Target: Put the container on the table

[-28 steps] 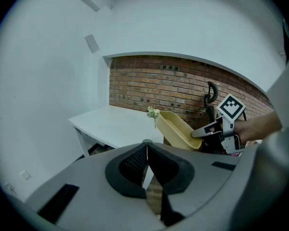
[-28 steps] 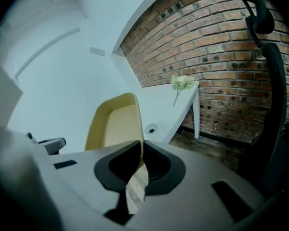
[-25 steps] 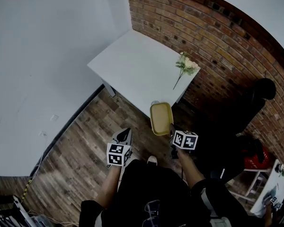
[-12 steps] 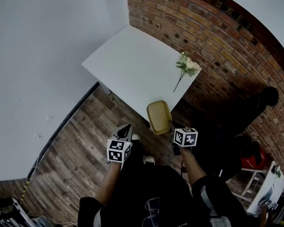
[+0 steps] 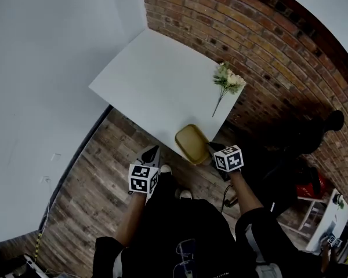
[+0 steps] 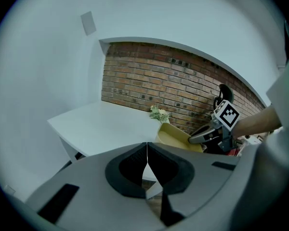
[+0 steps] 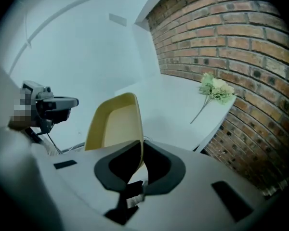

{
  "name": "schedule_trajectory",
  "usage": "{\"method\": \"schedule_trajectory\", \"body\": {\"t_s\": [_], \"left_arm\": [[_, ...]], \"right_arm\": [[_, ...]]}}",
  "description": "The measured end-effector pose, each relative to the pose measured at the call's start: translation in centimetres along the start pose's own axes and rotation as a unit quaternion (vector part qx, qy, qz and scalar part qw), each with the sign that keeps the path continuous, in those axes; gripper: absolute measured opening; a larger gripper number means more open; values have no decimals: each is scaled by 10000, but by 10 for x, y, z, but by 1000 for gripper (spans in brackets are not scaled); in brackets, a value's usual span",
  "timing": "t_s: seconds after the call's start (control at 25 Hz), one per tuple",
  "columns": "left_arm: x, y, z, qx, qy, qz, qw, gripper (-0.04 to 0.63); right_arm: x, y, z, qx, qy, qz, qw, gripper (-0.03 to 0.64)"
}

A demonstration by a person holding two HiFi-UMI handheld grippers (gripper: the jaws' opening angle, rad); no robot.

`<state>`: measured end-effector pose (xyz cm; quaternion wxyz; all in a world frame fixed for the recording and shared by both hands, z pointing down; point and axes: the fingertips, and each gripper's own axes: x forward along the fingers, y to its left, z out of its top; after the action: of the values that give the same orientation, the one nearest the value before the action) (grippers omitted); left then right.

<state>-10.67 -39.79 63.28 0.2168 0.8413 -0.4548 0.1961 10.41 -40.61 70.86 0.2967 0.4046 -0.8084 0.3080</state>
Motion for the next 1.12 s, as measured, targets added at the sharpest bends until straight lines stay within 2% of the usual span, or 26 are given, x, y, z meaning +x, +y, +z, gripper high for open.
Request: {"method": "schedule_trajectory", "body": {"t_s": [0.24, 0.6, 1.12], "left_arm": [[16, 14, 9, -18, 77, -90, 9999, 15], [27, 35, 7, -83, 228, -88, 9997, 15], [34, 47, -4, -205, 409, -99, 9989, 15]], "right_arm": [[25, -2, -1, -626, 506, 244, 9965, 37], [56, -8, -6, -949, 916, 352, 9906, 37], [76, -17, -20, -1097, 1208, 307, 9861, 37]]}}
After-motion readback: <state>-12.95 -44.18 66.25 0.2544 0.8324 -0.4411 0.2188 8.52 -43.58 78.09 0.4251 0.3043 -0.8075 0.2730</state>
